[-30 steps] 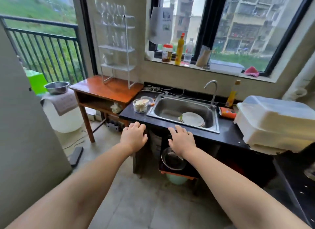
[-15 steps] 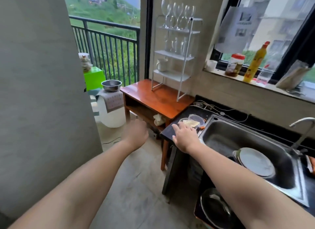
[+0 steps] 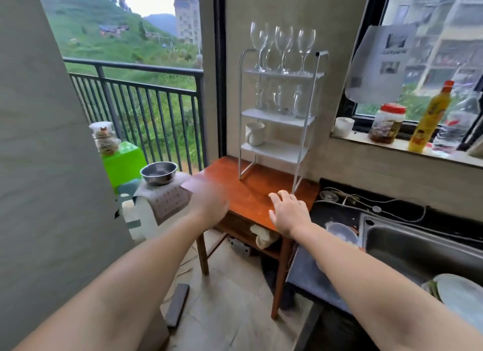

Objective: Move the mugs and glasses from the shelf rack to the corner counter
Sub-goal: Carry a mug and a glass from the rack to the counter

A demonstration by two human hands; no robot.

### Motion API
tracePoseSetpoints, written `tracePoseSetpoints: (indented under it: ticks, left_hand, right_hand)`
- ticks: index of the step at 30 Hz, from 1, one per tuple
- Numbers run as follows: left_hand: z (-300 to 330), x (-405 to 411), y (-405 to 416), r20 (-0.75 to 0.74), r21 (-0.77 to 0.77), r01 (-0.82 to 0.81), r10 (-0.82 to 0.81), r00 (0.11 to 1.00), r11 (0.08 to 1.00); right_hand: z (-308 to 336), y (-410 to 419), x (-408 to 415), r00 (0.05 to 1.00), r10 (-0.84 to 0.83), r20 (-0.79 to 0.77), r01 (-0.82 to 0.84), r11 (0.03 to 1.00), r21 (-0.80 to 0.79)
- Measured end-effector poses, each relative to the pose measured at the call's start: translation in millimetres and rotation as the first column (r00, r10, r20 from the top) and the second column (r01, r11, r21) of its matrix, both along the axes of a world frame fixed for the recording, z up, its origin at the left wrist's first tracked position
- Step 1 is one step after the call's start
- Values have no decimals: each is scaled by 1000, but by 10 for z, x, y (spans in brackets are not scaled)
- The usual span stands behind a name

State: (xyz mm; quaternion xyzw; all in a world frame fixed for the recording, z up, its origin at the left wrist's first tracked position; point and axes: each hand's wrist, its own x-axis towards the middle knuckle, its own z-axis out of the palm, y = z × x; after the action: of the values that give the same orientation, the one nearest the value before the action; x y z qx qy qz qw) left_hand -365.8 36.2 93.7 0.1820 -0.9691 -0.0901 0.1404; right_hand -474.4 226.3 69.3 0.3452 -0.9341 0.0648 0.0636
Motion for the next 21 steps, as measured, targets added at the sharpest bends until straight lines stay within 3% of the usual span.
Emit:
tracePoseSetpoints:
  ticks: [8, 21]
  left_hand:
    - [-186, -1103, -554, -71, 98, 128, -121, 990, 987]
    - [77, -3087, -1280, -121, 271, 222, -196, 973, 937]
  right_hand:
    - [-27, -600, -895, 994, -107, 4, 107, 994, 9]
    - [618, -1309, -2614, 972, -218, -92, 199, 962, -186]
